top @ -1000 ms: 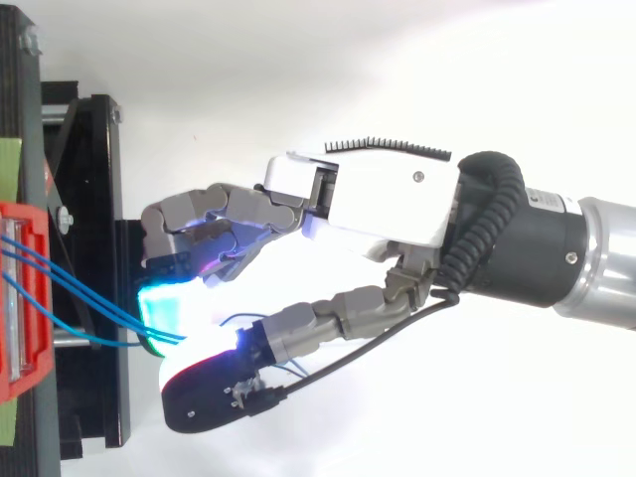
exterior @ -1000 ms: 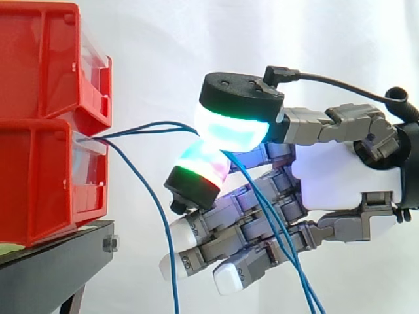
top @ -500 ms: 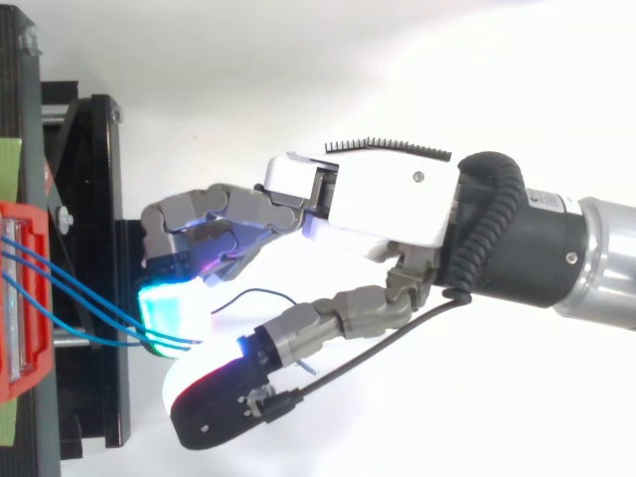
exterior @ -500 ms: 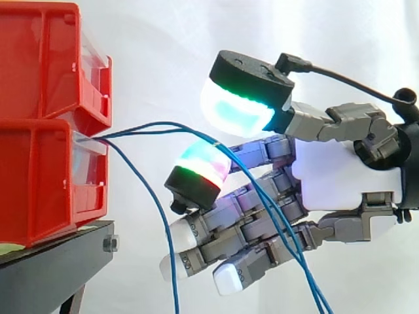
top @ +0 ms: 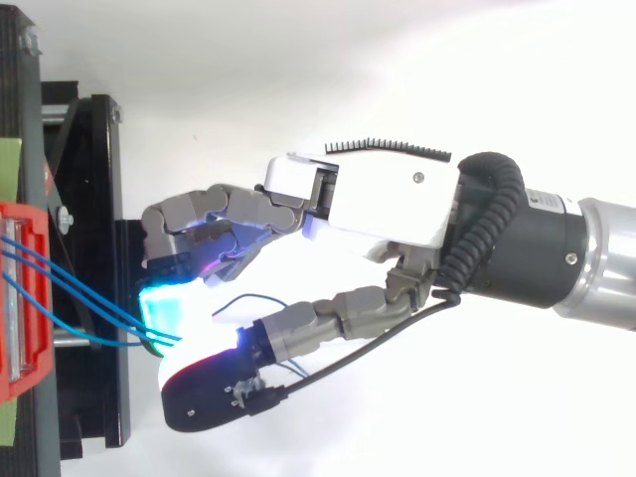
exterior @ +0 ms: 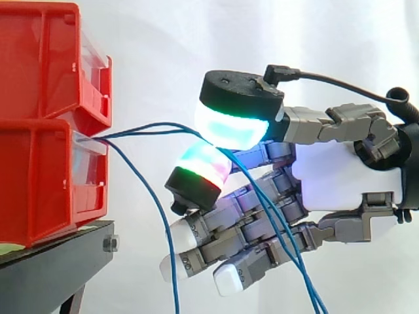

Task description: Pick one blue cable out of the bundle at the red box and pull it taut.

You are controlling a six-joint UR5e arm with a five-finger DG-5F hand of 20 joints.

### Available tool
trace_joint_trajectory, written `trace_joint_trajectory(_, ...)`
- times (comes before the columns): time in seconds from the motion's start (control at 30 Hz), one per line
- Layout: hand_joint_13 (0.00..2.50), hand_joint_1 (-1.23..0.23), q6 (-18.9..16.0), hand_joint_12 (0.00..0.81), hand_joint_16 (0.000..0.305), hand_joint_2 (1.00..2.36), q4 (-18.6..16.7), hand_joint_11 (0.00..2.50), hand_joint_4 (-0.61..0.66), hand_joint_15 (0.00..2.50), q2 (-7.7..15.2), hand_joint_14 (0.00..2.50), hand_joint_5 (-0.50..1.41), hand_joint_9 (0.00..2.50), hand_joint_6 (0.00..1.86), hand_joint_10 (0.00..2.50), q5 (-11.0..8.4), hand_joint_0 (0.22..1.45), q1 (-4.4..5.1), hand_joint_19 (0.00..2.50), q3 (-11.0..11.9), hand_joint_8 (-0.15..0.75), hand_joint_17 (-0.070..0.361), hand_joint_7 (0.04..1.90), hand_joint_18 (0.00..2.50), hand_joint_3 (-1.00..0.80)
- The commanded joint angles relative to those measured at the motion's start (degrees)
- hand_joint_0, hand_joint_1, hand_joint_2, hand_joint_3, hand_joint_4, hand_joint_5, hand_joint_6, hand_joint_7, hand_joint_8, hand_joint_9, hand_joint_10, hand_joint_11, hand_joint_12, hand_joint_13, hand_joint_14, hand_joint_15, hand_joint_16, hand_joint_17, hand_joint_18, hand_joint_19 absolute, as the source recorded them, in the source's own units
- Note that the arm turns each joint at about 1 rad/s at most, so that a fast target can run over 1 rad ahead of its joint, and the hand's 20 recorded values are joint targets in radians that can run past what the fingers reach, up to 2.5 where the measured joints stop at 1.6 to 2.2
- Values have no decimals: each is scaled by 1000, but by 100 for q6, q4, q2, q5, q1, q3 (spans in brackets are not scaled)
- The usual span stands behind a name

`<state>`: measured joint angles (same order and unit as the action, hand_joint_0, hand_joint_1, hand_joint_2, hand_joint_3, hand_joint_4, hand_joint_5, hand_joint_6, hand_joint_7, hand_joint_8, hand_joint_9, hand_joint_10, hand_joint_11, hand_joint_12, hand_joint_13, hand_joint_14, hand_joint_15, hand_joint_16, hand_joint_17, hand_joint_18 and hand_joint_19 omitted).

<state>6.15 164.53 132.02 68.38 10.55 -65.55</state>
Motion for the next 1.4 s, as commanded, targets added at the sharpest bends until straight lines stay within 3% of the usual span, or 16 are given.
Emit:
trace_joint_trajectory(0.0,453,-702,0,404,55,1016,0,501,141,159,-1,5,-101,709,599,13,0,568,0,448,-1,290,124,1416,599,-223)
trace_joint_trajectory(0.2,458,-831,0,402,55,1006,-9,516,155,153,-1,4,-136,678,668,15,0,596,9,419,-1,286,123,1333,613,-422)
trace_joint_trajectory(0.4,470,-869,0,399,54,1001,0,541,171,136,-1,5,-154,669,728,13,0,634,9,400,-1,284,122,1294,641,-476)
trace_joint_trajectory(0.53,478,-834,0,400,54,1001,0,538,171,147,-1,4,-157,674,742,15,-9,607,9,406,-1,284,122,1250,644,-500)
trace_joint_trajectory(0.77,501,-641,0,434,61,1000,-9,530,188,163,-1,4,-142,730,730,12,-18,482,9,427,-1,324,138,1202,682,-500)
trace_joint_trajectory(0.93,487,-694,0,418,58,1000,0,527,170,160,-1,5,-134,730,707,15,0,531,9,444,-1,315,130,1281,653,-500)
trace_joint_trajectory(1.2,486,-783,0,408,56,1018,0,553,148,160,-1,5,-151,704,744,13,0,590,18,427,-1,307,125,1382,649,-215)
trace_joint_trajectory(1.37,488,-797,0,408,56,1021,0,548,136,159,-1,4,-173,686,800,15,0,595,18,425,8,305,125,1292,654,-158)
